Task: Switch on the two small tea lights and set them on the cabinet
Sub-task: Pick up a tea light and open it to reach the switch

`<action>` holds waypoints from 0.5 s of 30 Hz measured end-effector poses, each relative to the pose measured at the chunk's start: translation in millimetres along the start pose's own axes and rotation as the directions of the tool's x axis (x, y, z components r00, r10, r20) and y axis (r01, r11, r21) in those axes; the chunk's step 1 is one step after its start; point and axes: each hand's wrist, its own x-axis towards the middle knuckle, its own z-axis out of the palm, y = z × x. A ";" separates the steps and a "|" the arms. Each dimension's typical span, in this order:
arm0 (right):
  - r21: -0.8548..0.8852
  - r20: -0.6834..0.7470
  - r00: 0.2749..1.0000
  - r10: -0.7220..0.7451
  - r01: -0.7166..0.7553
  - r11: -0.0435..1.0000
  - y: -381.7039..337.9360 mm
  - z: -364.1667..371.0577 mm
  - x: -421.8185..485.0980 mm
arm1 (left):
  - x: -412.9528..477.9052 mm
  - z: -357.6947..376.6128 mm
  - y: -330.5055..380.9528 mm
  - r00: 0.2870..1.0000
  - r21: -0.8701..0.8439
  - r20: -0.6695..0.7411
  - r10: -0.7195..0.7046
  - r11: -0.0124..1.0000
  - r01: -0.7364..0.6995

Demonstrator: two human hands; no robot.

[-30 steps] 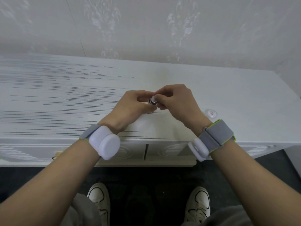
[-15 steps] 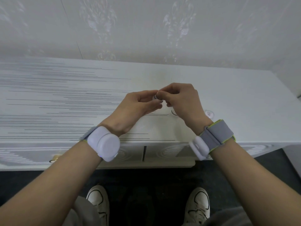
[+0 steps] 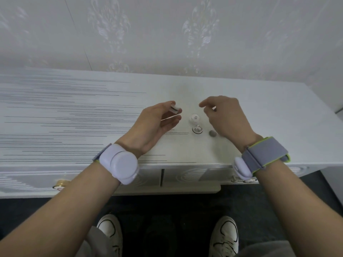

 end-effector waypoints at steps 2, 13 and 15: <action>-0.011 0.078 0.997 0.015 -0.014 1.000 -2.9 3.6 -2.3 | 0.9 -2.2 -0.2 0.997 -0.040 -0.038 -0.062 0.997 0.060; -0.058 0.125 0.992 0.034 -0.027 0.998 -9.6 16.0 -5.9 | 1.3 -2.5 -2.7 0.987 0.055 0.008 -0.158 0.986 0.157; -0.064 0.082 0.996 0.031 -0.026 0.998 -8.3 19.9 -5.0 | 0.7 -1.7 -2.8 0.988 0.058 0.013 -0.155 0.986 0.154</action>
